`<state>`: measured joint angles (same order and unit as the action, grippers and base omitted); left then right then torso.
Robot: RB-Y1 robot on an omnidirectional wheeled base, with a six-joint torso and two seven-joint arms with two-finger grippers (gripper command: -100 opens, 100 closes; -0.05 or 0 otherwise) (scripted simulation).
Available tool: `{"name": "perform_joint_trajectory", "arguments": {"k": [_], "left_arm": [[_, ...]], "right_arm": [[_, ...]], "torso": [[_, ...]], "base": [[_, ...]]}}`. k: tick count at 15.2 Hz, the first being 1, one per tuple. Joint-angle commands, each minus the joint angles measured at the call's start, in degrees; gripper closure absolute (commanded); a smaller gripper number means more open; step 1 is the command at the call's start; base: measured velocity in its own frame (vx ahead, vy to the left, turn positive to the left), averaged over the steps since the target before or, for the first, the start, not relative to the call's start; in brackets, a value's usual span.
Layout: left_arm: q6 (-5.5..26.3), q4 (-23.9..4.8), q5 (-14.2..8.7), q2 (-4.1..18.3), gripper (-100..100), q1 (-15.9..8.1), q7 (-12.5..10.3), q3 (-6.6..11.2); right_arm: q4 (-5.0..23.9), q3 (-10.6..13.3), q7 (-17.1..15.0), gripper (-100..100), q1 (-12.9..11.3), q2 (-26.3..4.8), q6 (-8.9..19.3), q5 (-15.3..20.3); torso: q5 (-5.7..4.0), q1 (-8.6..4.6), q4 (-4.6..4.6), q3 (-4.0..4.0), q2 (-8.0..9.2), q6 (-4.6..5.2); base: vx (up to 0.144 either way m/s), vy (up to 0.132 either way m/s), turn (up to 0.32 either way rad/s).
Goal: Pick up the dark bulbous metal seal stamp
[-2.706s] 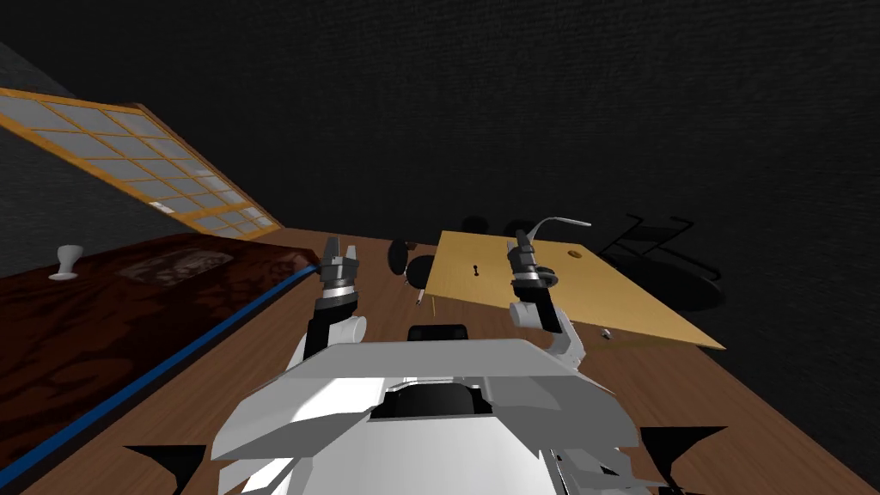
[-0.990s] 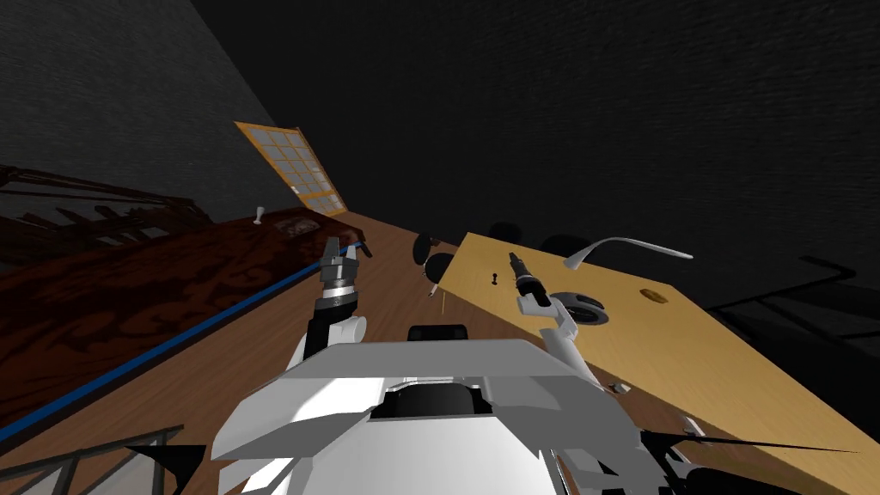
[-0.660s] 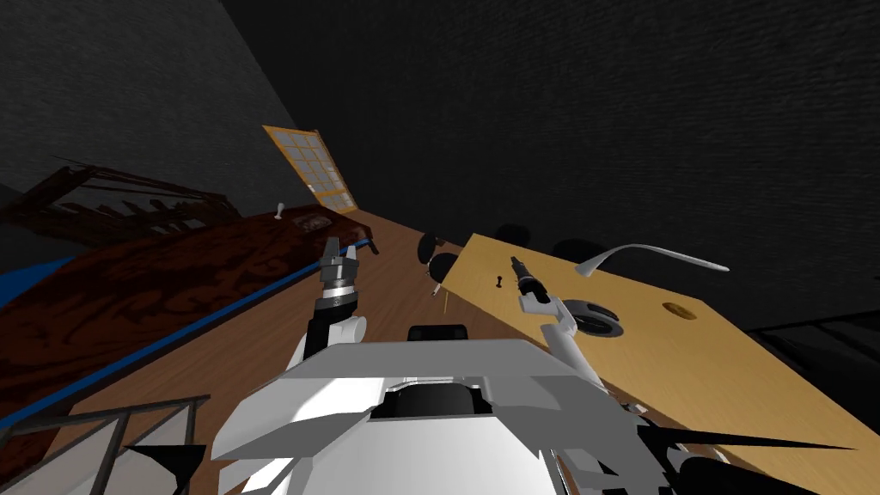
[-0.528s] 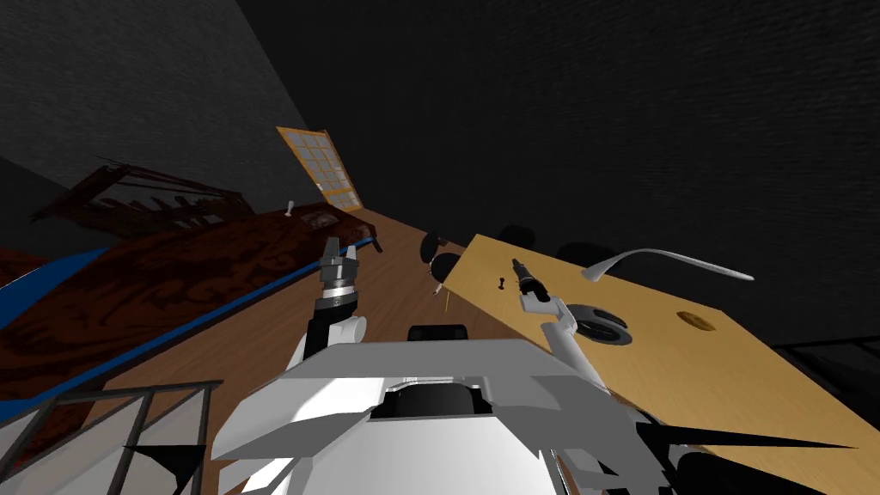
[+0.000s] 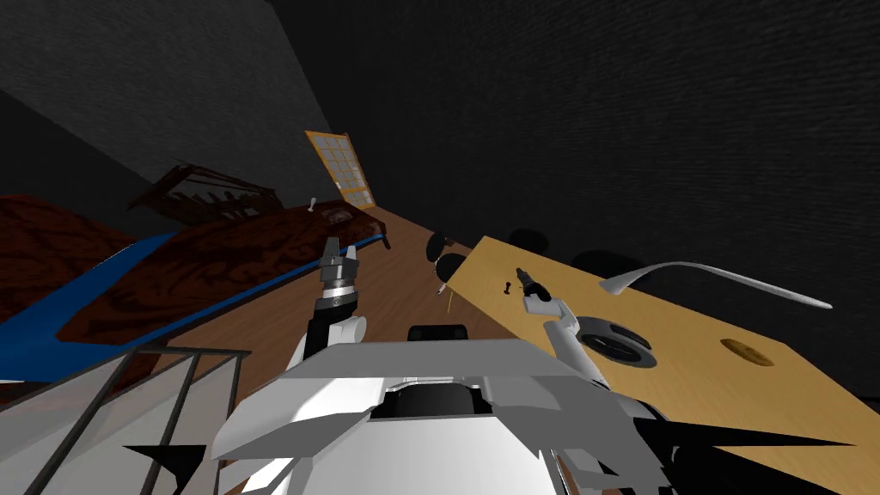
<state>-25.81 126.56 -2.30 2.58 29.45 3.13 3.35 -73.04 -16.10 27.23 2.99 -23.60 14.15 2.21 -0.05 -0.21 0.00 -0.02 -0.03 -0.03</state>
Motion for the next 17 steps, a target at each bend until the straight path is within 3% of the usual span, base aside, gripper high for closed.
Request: {"name": "perform_joint_trajectory", "arguments": {"k": [1, 3, 4, 5, 7, 8, 11, 12, 14, 17], "left_arm": [[0.0, 0.0, 0.0, 0.0, 0, 0.0, 0.0, 0.0], [0.0, 0.0, 0.0, 0.0, 0, -0.01, 0.0, -0.01], [0.0, 0.0, 0.0, 0.0, 0, 0.0, 0.0, 0.0], [0.0, 0.0, 0.0, 0.0, 0, 0.01, 0.0, 0.01], [0.0, 0.0, 0.0, 0.0, 0, 0.0, 0.0, 0.0], [0.0, 0.0, 0.0, 0.0, 0, 0.01, 0.0, 0.0], [0.0, 0.0, 0.0, 0.0, 0, 0.01, 0.0, 0.01], [0.0, 0.0, 0.0, 0.0, 0, 0.01, 0.0, 0.01], [0.0, 0.0, 0.0, 0.0, 0, 0.0, 0.0, 0.0], [0.0, 0.0, 0.0, 0.0, 0, 0.01, 0.0, 0.0]], "right_arm": [[2.73, -0.5, 1.42, -100, -1.07, -0.33, 2.14, 0.22], [6.09, -1.17, 3.12, -100, -2.35, -0.86, 4.23, 0.41], [6.09, -1.17, 3.12, -100, -2.35, -0.86, 4.23, 0.41], [7.86, -1.83, 4.79, -100, -3.6, -1.36, 6.28, 0.59], [9.38, -1.83, 4.79, -100, -3.6, -1.36, 6.28, 0.59], [11.52, -2.47, 6.41, -100, -4.83, -1.84, 8.28, 0.77], [12.59, -2.47, 6.41, -100, -4.83, -1.84, 8.28, 0.77], [14.18, -3.09, 7.98, -100, -6.01, -2.28, 10.21, 0.95], [15.7, -3.09, 7.98, -100, -6.01, -2.28, 10.21, 0.95], [20.15, -4.26, 10.95, -100, -8.24, -3.08, 13.87, 1.29]], "torso": [[0.0, 0.0, 0.0, 0.0, 0.0, 0.0], [0.0, 0.0, 0.0, 0.0, 0.0, -0.05], [0.0, -0.01, 0.0, 0.0, 0.01, 0.0], [0.0, 0.0, 0.0, 0.0, 0.0, 0.06], [0.0, 0.01, 0.0, -0.01, -0.02, 0.01], [0.0, 0.02, -0.01, -0.01, -0.01, 0.05], [0.0, 0.02, 0.0, -0.01, -0.02, 0.04], [0.01, 0.04, -0.01, -0.02, -0.03, 0.06], [0.01, 0.05, -0.01, -0.02, -0.04, 0.0], [0.01, 0.02, -0.01, -0.02, -0.03, 0.02]], "base": [[-0.023, -0.032, 0.218], [-0.024, -0.033, 0.329], [-0.014, -0.028, 0.044], [-0.014, -0.024, 0.164], [-0.016, -0.023, 0.156], [-0.016, -0.022, 0.194], [-0.014, -0.022, 0.099], [-0.012, -0.015, 0.165], [-0.012, -0.02, 0.159], [-0.017, -0.026, 0.205]]}}
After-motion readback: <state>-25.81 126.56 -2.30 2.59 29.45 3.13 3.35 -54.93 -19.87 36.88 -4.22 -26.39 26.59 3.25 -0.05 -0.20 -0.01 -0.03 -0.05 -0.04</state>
